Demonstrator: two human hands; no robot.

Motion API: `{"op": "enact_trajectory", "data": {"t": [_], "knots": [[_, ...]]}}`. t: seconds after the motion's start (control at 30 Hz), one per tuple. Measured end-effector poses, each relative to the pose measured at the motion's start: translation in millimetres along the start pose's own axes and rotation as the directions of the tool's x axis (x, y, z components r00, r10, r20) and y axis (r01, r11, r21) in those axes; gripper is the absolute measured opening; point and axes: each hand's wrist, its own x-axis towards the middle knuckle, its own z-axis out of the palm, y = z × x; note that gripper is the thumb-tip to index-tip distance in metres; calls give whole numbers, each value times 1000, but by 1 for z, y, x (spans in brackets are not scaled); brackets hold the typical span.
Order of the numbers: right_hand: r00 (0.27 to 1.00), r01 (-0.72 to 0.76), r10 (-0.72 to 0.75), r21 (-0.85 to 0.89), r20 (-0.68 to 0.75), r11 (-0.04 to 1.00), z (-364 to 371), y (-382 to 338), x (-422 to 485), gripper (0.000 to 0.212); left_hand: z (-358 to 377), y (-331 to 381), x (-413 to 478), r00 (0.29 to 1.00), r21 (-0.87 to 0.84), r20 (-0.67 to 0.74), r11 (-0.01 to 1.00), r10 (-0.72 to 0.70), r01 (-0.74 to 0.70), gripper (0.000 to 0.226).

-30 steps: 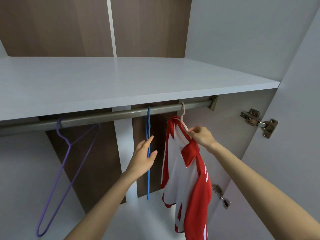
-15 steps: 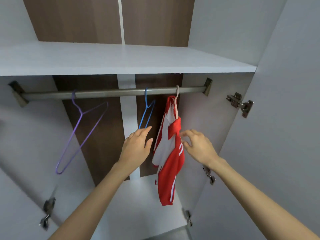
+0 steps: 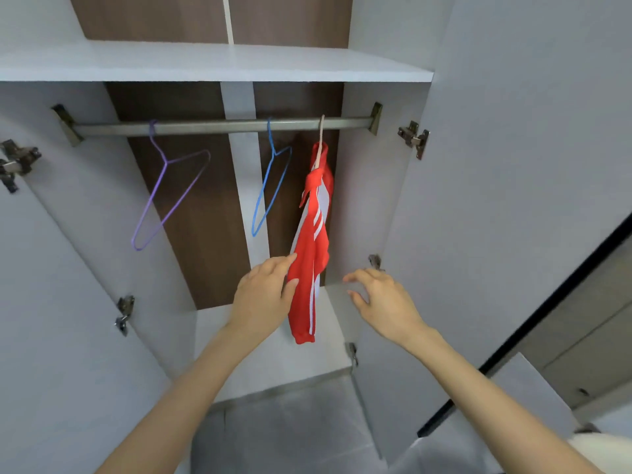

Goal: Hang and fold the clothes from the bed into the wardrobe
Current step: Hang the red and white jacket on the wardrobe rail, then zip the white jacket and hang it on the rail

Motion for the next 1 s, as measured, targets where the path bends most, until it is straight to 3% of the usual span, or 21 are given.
{"op": "enact_trajectory", "data": {"t": [0.43, 0.67, 0.83, 1.0], "knots": [[939, -345, 345, 2, -8, 939, 16, -23, -242, 29, 32, 51, -164, 945, -79, 206, 967, 254, -243, 48], [810, -583, 584, 41, -52, 812, 6, -17, -387, 27, 63, 122, -242, 831, -157, 339, 898, 441, -412, 48], [678, -719, 726, 99, -117, 688, -7, 7, -486, 24, 97, 191, -285, 710, -262, 410, 819, 573, -510, 47], [545, -821, 834, 148, -81, 551, -6, 48, -570, 26, 155, 254, -319, 612, -282, 497, 781, 615, -557, 47]]}}
